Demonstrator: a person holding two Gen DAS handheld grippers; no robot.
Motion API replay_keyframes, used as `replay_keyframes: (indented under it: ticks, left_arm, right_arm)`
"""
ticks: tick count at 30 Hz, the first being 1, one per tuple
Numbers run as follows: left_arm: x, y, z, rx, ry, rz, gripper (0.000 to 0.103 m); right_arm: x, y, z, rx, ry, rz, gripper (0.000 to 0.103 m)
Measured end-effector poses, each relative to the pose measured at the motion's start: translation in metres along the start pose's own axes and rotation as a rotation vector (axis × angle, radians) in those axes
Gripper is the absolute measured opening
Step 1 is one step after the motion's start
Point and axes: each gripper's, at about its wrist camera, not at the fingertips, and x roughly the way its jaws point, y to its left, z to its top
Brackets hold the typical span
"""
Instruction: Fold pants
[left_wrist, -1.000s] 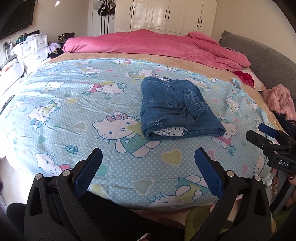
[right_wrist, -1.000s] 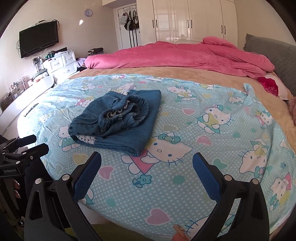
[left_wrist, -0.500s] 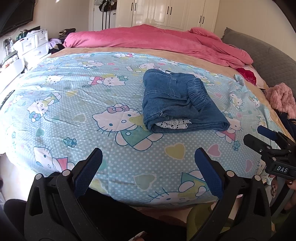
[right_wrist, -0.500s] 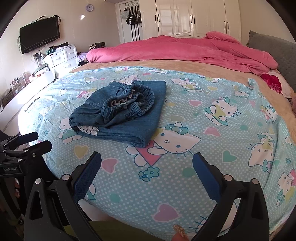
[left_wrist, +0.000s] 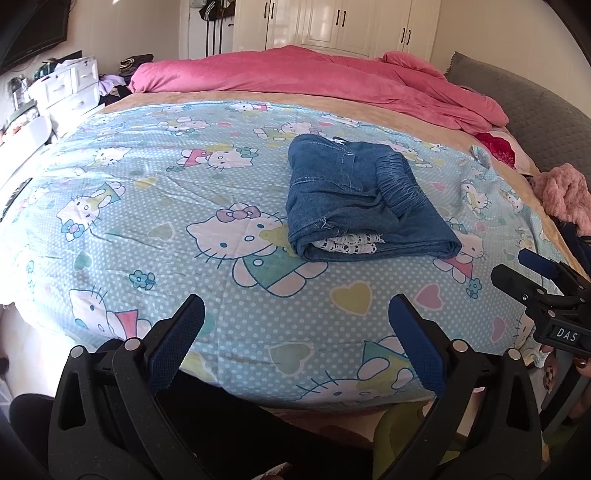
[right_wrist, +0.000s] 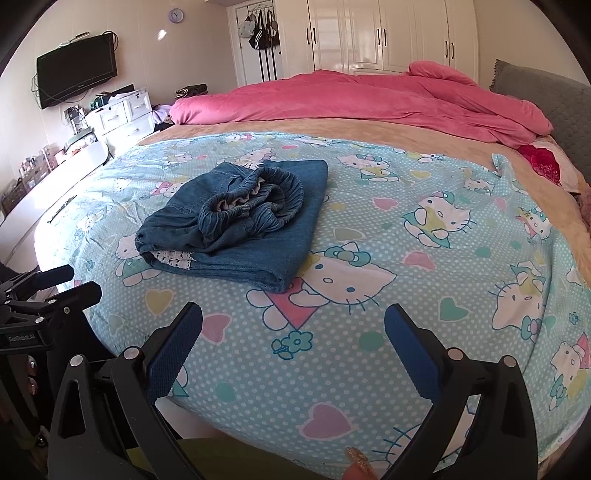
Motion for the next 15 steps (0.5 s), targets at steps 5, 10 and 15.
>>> replay_keyframes:
  ticks: [5,10,15]
  left_arm:
    - [-0.0015,0.0,0.0003,0.002,-0.002,0.002,0.094]
    - [-0.0014,0.0001,0.0006,0.001,0.0,0.002,0.094]
    - [-0.0018,-0.0001,0.001,0.002,-0.001,-0.003,0.094]
  right_arm:
    - [-0.0006,0.0001,-0.0006,0.002,0.003,-0.002,0.099]
    - [-0.0013,0.0006,-0.0015,-0.001,0.005,0.001,0.099]
    - [-0.0016,0.001,-0.0015,0.0,0.003,-0.001,0.099]
